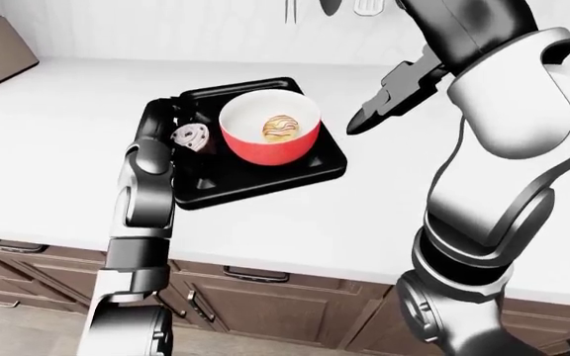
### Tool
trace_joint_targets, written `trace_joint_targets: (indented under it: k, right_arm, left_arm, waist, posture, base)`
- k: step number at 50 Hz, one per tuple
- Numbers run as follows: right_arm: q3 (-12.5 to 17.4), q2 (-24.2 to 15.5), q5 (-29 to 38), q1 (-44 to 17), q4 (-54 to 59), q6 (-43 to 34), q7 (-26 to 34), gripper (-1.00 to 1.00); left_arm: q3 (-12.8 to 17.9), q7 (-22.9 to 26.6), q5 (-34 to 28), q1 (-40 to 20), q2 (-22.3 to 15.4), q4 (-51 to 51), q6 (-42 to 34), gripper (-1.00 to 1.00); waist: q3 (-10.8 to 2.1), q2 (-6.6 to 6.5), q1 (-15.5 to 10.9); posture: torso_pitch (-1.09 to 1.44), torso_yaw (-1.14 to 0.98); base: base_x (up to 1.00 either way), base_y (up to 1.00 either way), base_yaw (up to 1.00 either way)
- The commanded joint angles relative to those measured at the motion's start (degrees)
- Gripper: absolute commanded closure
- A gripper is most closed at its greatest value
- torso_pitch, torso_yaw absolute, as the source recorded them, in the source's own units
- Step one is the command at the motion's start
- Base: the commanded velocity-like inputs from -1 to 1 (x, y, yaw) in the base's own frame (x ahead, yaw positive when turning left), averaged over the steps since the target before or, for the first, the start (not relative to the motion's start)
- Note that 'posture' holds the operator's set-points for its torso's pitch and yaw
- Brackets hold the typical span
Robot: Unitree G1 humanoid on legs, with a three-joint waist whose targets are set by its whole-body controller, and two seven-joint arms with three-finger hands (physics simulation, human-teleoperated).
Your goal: Pick up the bowl with donut and place it on the tray. Pick up the cupcake and place it on the tray.
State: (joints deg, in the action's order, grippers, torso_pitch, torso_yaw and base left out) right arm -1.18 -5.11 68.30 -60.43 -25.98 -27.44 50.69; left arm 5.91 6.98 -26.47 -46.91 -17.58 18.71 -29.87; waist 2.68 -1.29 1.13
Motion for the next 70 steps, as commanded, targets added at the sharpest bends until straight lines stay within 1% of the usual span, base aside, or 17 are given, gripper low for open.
trace_joint_targets:
  k: [1, 2, 6, 12, 13, 17, 18, 23, 24, 33, 35, 45, 53, 64, 66, 68, 70]
  right_arm:
    - [0.3, -0.3, 0.1, -1.5, -0.9, 0.5, -1.1, -1.0]
    - [0.3, -0.3, 0.2, -1.6, -1.0, 0.4, -0.9, -1.0]
    - [0.4, -0.4, 0.1, -1.7, -1.2, 0.2, -0.7, -1.0]
    - [0.4, -0.4, 0.1, -2.0, -1.3, -0.2, -0.3, -1.0]
    - [0.4, -0.5, 0.1, -2.1, -1.2, -0.2, -0.3, -1.0]
    - [0.6, -0.7, -0.2, -2.4, -0.9, -0.4, -0.4, -1.0]
    - [0.6, -0.7, -0.2, -2.5, -0.9, -0.4, -0.4, -1.0]
    - [0.5, -0.7, -0.3, -2.3, -1.0, -0.5, -0.5, -1.0]
    - [0.5, -0.7, -0.3, -2.4, -0.9, -0.5, -0.5, -1.0]
    - [0.5, -0.9, -0.4, -2.7, -0.9, -0.8, -0.4, -1.0]
    - [0.6, -0.9, -0.5, -2.7, -0.8, -0.7, -0.5, -1.0]
    - [0.8, -1.3, -0.7, -3.0, -0.8, -1.0, -0.2, -1.0]
    - [1.2, -2.1, -1.0, -4.1, -0.6, -1.4, 0.2, -1.0]
    - [1.7, -3.5, -1.2, -4.6, -1.8, -2.6, 1.3, -1.0]
    - [2.1, -3.8, -1.6, -3.9, -2.2, -2.7, 1.0, -1.0]
    - [2.5, -4.3, -2.0, -3.3, -2.9, -3.1, 0.9, -1.0]
    - [2.9, -5.0, -2.3, -3.1, -3.6, -3.6, 1.2, -1.0]
  left_arm:
    - [0.8, -1.1, -0.8, -2.0, -1.0, -2.0, 1.3, 0.77]
    - [0.7, -0.9, -0.8, -1.9, -1.0, -2.1, 1.2, 0.62]
    - [0.8, -1.1, -0.8, -1.9, -0.9, -1.9, 1.3, 0.6]
    - [0.8, -0.9, -0.7, -2.0, -0.9, -2.1, 1.0, 0.44]
    - [0.8, -1.0, -0.7, -2.0, -0.9, -2.1, 1.0, 0.29]
    - [0.7, -0.9, -0.7, -2.2, -0.9, -2.1, 0.8, 0.22]
    - [0.8, -0.8, -0.7, -2.2, -0.9, -2.1, 0.8, 0.11]
    - [0.8, -0.7, -0.7, -2.0, -0.9, -2.4, 0.7, 0.0]
    - [0.8, -0.7, -0.7, -2.0, -0.9, -2.4, 0.6, -0.09]
    - [0.7, -0.2, -0.7, -2.2, -1.0, -3.0, 0.3, -0.22]
    - [0.6, 0.0, -0.8, -2.0, -0.9, -3.5, 0.0, -0.34]
    - [1.5, 1.1, -0.4, -1.6, -1.6, -5.7, -1.0, -0.45]
    - [3.6, 3.7, 1.6, 1.2, -3.5, -12.6, -3.9, -0.44]
    - [7.5, 10.0, 6.5, 2.1, -7.6, -29.9, -16.0, -0.47]
    - [8.6, 11.0, 8.4, 2.6, -7.9, -34.7, -19.1, -0.55]
    - [9.5, 12.1, 10.3, 3.2, -8.5, -40.1, -22.8, -0.99]
    - [10.0, 12.5, 11.6, 3.1, -9.5, -43.0, -25.4, -1.0]
  waist:
    - [-1.67, -0.15, -0.1]
    - [-1.66, -0.14, -0.1]
    - [-1.67, -0.12, -0.1]
    - [-1.62, -0.12, -0.1]
    - [-1.62, -0.12, -0.1]
    - [-1.62, -0.11, -0.1]
    - [-1.62, -0.11, -0.1]
    - [-1.58, -0.09, -0.1]
    - [-1.59, -0.09, -0.1]
    - [-1.58, -0.08, -0.1]
    - [-1.57, -0.08, -0.1]
    - [-1.57, -0.09, -0.2]
    - [-1.44, -0.22, -0.1]
    - [-1.02, -0.35, 0.0]
    - [-0.93, -0.35, 0.0]
    - [-0.84, -0.34, 0.0]
    - [-0.74, -0.32, 0.0]
  posture:
    - [0.0, 0.0]
    - [0.0, 0.0]
    - [0.0, 0.0]
    - [0.0, 0.0]
    - [0.0, 0.0]
    - [0.0, 0.0]
    - [0.0, 0.0]
    - [0.0, 0.0]
    - [0.0, 0.0]
    - [0.0, 0.0]
    - [0.0, 0.0]
    - [0.0, 0.0]
    - [0.0, 0.0]
    - [0.0, 0.0]
    - [0.0, 0.0]
    - [0.0, 0.0]
    - [0.0, 0.0]
  base:
    - [0.0, 0.0, 0.0]
    - [0.0, 0.0, 0.0]
    - [0.0, 0.0, 0.0]
    - [0.0, 0.0, 0.0]
    - [0.0, 0.0, 0.0]
    - [0.0, 0.0, 0.0]
    - [0.0, 0.0, 0.0]
    - [0.0, 0.0, 0.0]
    - [0.0, 0.0, 0.0]
    - [0.0, 0.0, 0.0]
    - [0.0, 0.0, 0.0]
    - [0.0, 0.0, 0.0]
    - [0.0, 0.0, 0.0]
    - [0.0, 0.0, 0.0]
    - [0.0, 0.0, 0.0]
    - [0.0, 0.0, 0.0]
    - [0.0, 0.0, 0.0]
